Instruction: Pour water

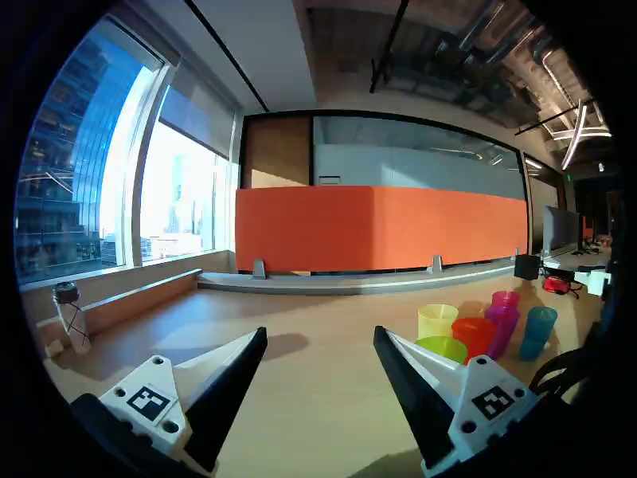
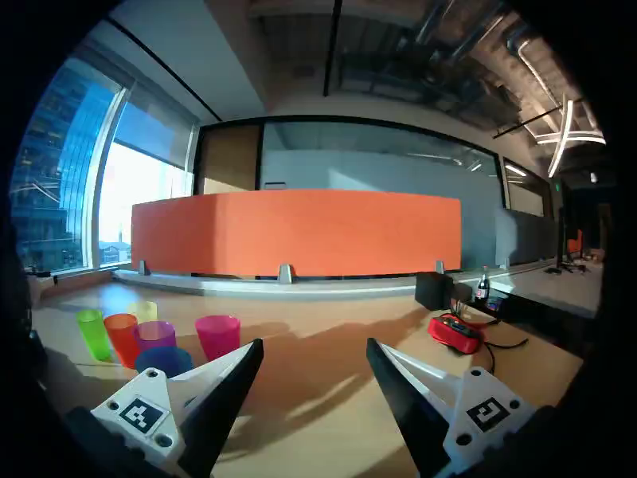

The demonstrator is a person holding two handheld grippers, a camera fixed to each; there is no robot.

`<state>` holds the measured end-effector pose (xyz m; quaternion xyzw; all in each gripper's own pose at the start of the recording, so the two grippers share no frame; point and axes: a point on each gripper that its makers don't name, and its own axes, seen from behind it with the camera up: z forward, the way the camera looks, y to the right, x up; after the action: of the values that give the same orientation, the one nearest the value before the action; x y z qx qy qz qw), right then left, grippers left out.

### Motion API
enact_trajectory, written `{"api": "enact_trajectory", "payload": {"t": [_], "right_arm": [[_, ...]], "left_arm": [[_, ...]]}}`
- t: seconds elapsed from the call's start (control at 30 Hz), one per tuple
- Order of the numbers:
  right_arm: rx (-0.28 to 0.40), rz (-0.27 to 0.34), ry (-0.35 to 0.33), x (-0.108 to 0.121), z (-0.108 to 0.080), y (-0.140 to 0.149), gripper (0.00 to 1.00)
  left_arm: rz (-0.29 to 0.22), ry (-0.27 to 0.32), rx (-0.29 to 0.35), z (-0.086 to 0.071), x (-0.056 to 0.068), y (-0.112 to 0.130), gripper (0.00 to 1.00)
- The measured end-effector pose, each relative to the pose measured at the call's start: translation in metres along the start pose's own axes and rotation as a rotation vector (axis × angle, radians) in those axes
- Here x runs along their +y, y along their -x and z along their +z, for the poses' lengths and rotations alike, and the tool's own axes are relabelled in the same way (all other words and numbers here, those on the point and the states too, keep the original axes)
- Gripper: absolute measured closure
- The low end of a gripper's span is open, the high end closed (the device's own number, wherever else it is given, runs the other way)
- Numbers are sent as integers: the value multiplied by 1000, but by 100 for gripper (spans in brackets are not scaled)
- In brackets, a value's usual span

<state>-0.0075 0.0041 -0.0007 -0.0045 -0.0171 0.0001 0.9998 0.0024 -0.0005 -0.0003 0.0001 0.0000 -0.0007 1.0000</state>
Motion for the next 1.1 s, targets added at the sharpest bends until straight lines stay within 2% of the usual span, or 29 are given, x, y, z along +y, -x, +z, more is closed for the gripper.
{"api": "enact_trajectory", "payload": {"t": [0.33, 0.67, 0.87, 1.1], "right_arm": [[-17, 2, -31, -2, 0, -23, 0], [-17, -6, -57, 1, 4, -79, 0], [-12, -6, -76, -1, 7, -115, 0], [4, -12, -103, -7, 10, -154, 0]], "left_arm": [[-5, 13, -11, -1, -3, -32, 0], [14, 44, -19, 6, 0, -76, 0], [69, 46, -15, 12, 1, -106, 0], [58, 69, 0, 18, 6, -146, 0]]}}
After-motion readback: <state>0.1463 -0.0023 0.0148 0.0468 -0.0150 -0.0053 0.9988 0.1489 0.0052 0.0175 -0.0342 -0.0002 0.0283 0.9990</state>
